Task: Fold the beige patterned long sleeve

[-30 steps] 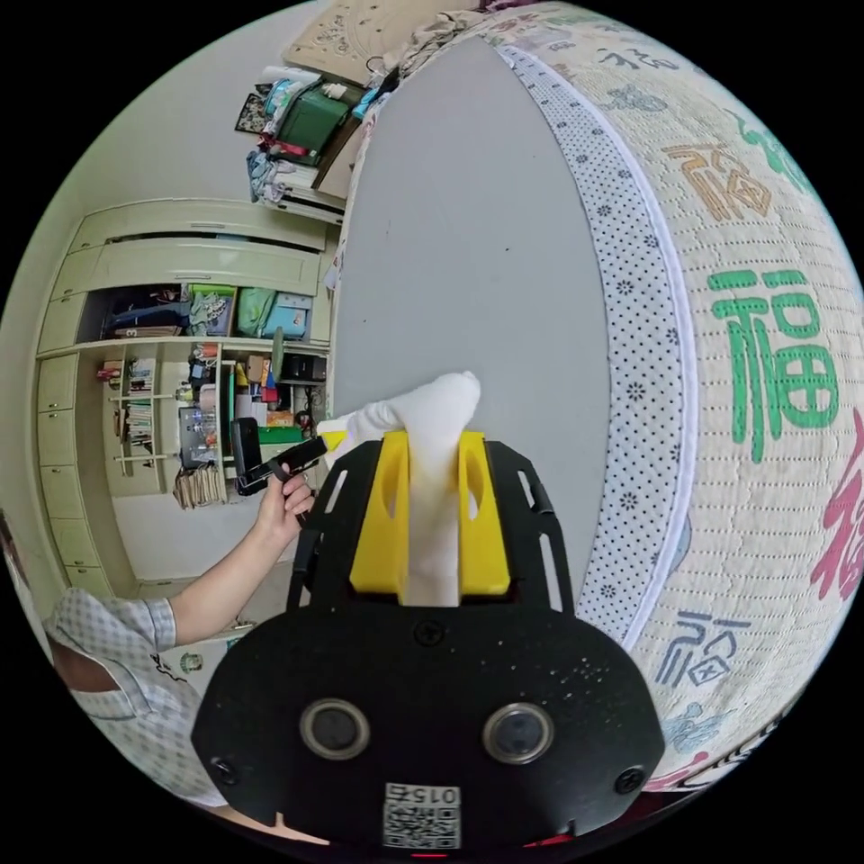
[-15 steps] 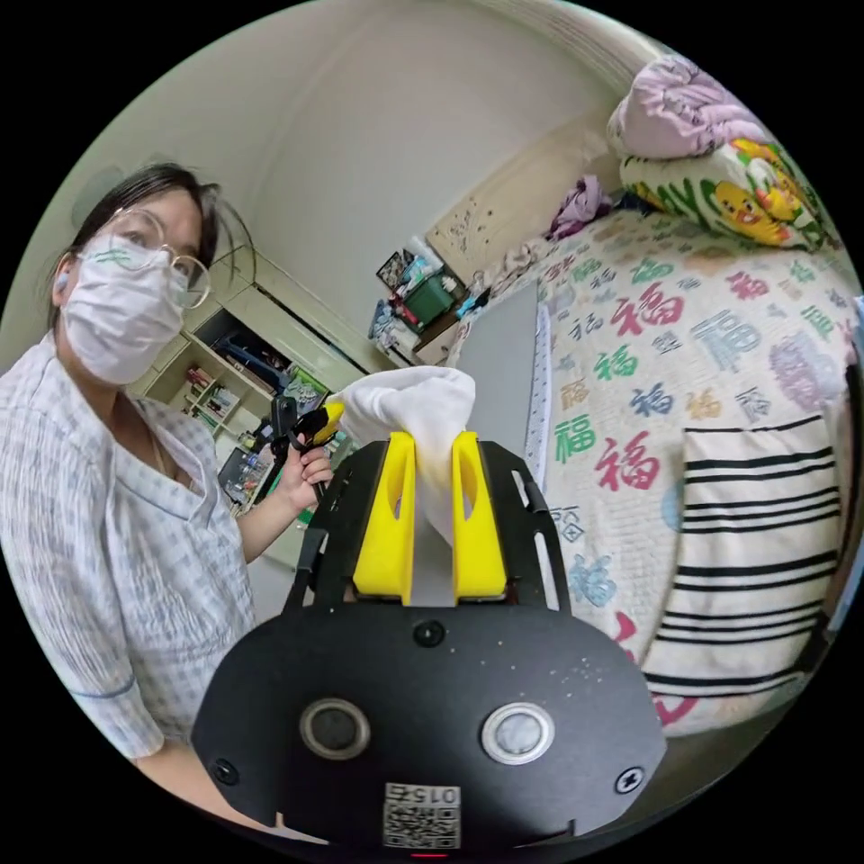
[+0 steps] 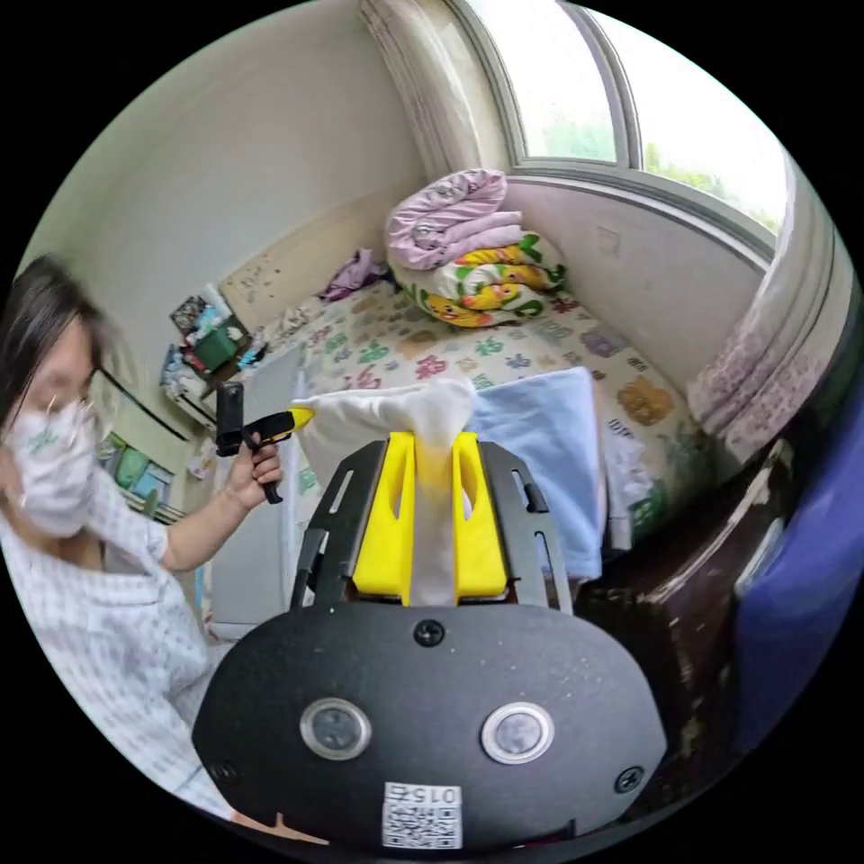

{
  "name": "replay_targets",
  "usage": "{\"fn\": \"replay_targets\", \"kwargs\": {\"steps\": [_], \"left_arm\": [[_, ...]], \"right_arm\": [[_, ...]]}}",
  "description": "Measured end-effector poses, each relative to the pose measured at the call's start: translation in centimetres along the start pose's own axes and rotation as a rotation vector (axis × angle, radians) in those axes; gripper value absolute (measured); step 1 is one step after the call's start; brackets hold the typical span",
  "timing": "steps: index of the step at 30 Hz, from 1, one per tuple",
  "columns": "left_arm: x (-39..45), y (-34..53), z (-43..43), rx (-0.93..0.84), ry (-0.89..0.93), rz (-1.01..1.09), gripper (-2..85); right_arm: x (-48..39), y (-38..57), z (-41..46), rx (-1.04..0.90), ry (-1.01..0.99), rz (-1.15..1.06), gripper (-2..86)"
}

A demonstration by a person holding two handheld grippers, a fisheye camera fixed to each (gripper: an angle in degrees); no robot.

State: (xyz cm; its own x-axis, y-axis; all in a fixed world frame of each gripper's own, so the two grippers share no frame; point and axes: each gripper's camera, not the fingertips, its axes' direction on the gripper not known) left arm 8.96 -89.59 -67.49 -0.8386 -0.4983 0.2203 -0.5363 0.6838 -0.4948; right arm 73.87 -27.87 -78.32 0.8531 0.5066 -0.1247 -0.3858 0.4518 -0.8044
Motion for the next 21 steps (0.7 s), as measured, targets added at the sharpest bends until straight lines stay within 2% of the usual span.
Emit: {"fn": "replay_targets", "kwargs": {"steps": [3,4,6,7,8,10,13,15,18,21], "left_arm": [[-7.1,-7.5,9.5,-0.017,-0.097,-0.136,4.5],[-9.9,-9.4,12.7,-0.052,-0.201,-0.182,4.5],[-13.9,-10.3,16.0,-0.150,-0.346,-0.315,4.7],[-15.1,-9.8,16.2,-0.146,-0.358,-0.387,4.7],[-15.0,-8.6,15.3,-0.096,-0.281,-0.363,4.7],[-14.2,-5.8,13.2,-0.087,-0.215,-0.320,4.6],[-13.4,1.4,7.3,-0.104,-0.363,-0.335,4.9],[-13.9,6.0,3.2,-0.104,-0.460,-0.421,5.2],[-15.5,12.2,-2.4,-0.142,-0.606,-0.600,5.6],[-16.9,15.3,-5.7,-0.129,-0.649,-0.716,5.6]], "right_arm": [[8.1,-7.0,6.2,-0.003,0.178,0.058,8.4],[11.4,-8.8,9.9,-0.067,0.266,0.127,8.0],[15.0,-9.4,14.4,-0.190,0.391,0.273,6.9],[15.4,-8.7,15.1,-0.150,0.431,0.341,6.4],[14.9,-8.1,15.1,-0.108,0.406,0.327,6.4],[10.8,-4.1,14.4,0.025,0.228,0.147,6.1],[4.0,3.6,15.1,0.105,0.153,-0.069,4.3],[1.1,8.4,17.8,0.121,0.120,-0.076,2.4],[-2.5,13.4,26.2,-0.005,-0.089,-0.013,2.2],[-6.8,13.7,35.7,-0.163,-0.232,0.020,8.2]]}}
